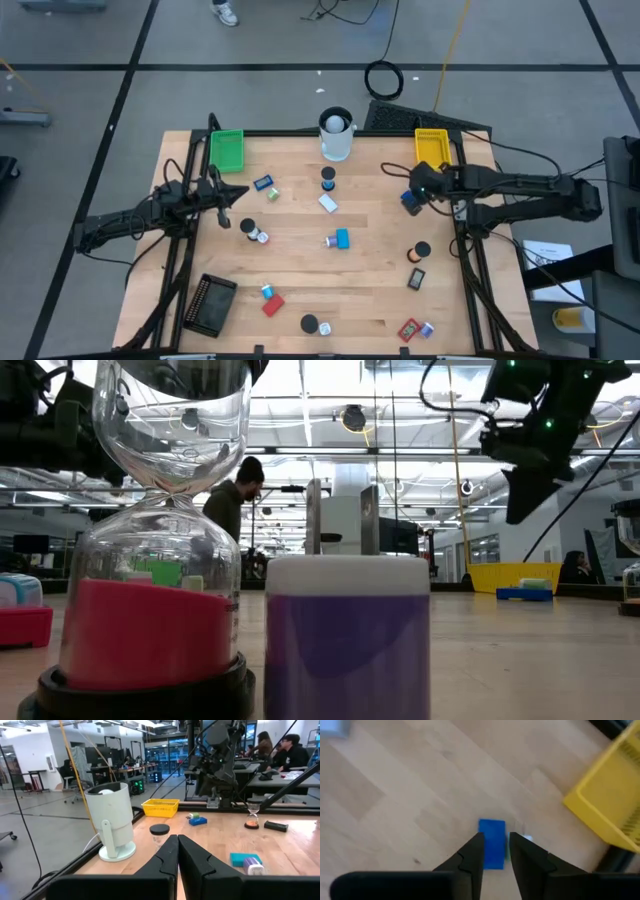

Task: Pick & Place Office items
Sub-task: Put the right green charger adapter into the black bin

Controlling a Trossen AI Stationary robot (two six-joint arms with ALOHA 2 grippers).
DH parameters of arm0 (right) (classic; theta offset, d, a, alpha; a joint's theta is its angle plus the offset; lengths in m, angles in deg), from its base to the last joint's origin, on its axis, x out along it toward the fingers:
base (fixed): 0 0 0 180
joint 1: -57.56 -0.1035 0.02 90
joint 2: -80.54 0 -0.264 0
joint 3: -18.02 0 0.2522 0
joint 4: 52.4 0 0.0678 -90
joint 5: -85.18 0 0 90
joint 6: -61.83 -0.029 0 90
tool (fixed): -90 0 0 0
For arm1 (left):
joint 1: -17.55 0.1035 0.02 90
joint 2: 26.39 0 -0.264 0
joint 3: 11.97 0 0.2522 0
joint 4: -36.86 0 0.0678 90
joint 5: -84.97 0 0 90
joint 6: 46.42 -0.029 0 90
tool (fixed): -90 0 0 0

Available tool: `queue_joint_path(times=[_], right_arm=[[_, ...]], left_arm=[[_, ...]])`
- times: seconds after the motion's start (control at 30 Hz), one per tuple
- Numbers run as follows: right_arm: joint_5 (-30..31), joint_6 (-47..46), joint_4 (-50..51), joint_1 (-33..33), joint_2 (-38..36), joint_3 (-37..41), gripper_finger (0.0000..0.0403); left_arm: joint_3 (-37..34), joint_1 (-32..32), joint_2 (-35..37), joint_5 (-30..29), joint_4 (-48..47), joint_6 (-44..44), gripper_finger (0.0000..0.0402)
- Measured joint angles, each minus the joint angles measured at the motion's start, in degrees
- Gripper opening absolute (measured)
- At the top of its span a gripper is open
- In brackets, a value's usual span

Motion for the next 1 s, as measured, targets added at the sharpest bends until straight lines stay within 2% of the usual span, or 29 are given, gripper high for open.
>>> queue_joint_path(times=[0.43,0.6,0.73,0.9,1.0], right_arm=[[0.1,-2.7,-0.8,1.0,0.1,5.2,0.0231],[-1.4,0.4,-6.2,5.2,1.3,10.7,0.0237],[0.4,1.5,-7.1,10.0,1.1,10.1,0.0228],[-7.1,3.5,-9.8,15.0,1.7,11.8,0.0222],[-8.8,4.4,-11.1,16.4,3.4,12.6,0.0225]], left_arm=[[0.0,0.0,0.0,0.0,-0.7,-0.7,0.001],[0.0,0.0,0.0,0.0,-0.7,0.1,0.001],[0.0,0.0,0.0,0.0,-0.7,0.1,0.001],[0.0,0.0,0.0,0.0,-0.8,0.2,0.001],[0.0,0.0,0.0,0.1,-1.2,0.3,0.001]])
